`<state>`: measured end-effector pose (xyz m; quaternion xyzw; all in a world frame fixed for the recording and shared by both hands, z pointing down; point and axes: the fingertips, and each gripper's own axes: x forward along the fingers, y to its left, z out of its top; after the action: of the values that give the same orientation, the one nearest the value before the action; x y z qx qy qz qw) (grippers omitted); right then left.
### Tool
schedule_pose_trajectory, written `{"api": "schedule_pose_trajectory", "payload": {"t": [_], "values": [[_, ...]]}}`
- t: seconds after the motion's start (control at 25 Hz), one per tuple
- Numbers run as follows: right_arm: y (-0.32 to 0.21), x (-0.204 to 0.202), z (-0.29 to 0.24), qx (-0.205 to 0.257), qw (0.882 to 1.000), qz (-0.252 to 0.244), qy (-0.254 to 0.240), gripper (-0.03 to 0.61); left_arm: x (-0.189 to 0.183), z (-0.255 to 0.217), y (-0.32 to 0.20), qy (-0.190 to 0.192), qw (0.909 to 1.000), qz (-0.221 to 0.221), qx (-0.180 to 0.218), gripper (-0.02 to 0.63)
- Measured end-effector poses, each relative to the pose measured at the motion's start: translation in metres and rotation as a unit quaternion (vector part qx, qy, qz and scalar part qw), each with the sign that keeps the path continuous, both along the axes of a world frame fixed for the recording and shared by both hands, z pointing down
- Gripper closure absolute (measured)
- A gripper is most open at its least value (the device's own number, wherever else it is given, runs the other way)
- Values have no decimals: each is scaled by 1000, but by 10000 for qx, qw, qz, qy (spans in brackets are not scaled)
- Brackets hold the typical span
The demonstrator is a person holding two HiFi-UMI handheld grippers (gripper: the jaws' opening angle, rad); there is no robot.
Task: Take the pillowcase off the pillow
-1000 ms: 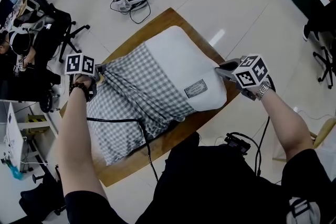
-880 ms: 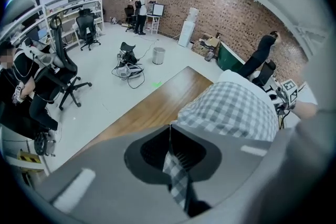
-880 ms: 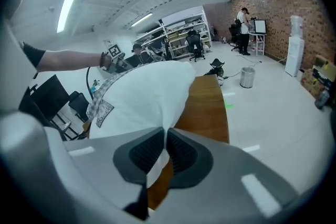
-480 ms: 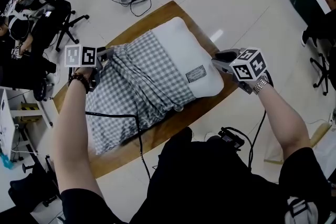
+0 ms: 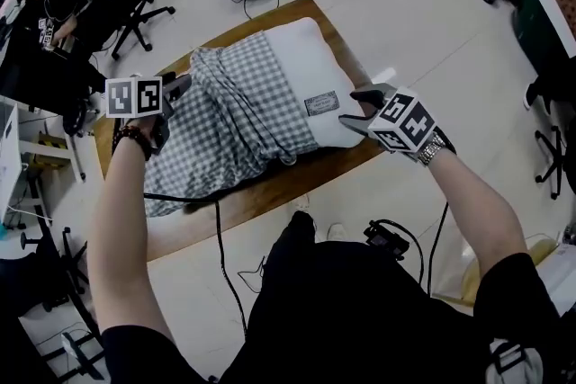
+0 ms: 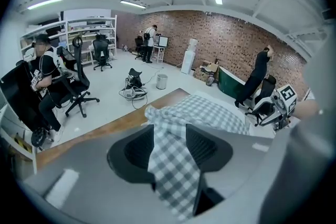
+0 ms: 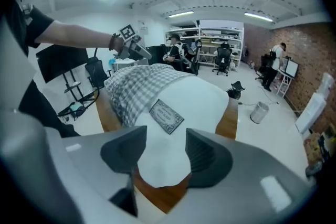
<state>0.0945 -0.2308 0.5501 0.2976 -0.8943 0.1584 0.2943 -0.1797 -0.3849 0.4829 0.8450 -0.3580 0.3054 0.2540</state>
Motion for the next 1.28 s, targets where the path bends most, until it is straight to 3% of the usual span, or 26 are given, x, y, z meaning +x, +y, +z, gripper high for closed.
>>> {"api": "schedule_pose_trajectory", "payload": {"t": [0.36,0.68,0.96,1.28], "values": [[66,-24,30,823,9868,-909,1054,282,18,9,123,478,9969,-372,493,406],[67,-32,43,1514,9713,-868,1614,282,28,38,195,616,9926,-721,760,389],[62,-35,63,1809,9573,-844,2091,268,40,70,222,261,9897,-858,1117,348],[51,-29,86,2062,9414,-713,2573,233,37,138,235,-298,9853,-1211,1164,299]]}}
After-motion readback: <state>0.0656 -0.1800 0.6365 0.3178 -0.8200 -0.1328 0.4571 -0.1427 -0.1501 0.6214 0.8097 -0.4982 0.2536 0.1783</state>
